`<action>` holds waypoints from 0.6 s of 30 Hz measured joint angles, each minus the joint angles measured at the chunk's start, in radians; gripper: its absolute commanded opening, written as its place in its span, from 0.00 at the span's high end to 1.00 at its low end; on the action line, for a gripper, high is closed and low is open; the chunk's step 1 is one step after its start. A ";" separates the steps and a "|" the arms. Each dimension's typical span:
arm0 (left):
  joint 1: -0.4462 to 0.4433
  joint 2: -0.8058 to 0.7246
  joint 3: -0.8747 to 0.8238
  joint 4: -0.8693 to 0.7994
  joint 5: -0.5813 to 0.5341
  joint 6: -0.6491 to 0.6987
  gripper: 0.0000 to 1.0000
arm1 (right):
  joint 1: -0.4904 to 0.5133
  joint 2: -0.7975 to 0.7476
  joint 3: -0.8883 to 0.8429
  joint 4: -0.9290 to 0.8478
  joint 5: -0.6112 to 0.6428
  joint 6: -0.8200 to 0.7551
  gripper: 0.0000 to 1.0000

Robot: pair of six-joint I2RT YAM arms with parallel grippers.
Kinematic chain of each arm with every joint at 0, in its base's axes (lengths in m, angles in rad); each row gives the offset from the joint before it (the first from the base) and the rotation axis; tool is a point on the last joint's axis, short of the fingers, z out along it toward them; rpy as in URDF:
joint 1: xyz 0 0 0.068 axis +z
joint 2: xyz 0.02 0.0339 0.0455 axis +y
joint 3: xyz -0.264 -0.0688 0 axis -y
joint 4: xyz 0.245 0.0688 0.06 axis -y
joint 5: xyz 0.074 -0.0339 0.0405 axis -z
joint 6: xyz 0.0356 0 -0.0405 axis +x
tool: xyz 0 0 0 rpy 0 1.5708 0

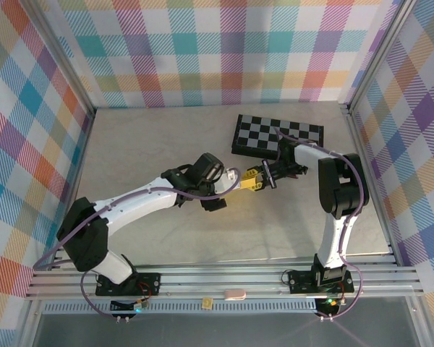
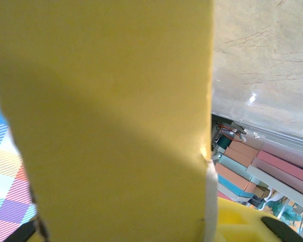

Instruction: Fold the paper box

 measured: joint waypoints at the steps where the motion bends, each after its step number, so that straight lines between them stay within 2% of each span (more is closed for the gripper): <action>1: 0.000 0.011 0.008 -0.005 -0.001 0.003 0.19 | 0.000 0.000 0.000 0.000 0.000 0.000 0.68; 9: 0.000 0.106 0.050 -0.006 -0.045 -0.007 0.36 | 0.000 -0.002 0.000 0.000 -0.003 0.001 0.67; 12: 0.000 0.113 0.050 -0.004 -0.053 -0.014 0.40 | 0.000 -0.004 0.000 -0.001 -0.003 0.004 0.62; 14: 0.000 0.113 0.053 -0.005 -0.053 -0.020 0.45 | 0.000 -0.005 0.000 -0.005 -0.002 0.006 0.56; 18: 0.000 0.113 0.069 -0.024 -0.040 -0.024 0.54 | 0.000 -0.006 -0.002 -0.007 0.002 0.005 0.52</action>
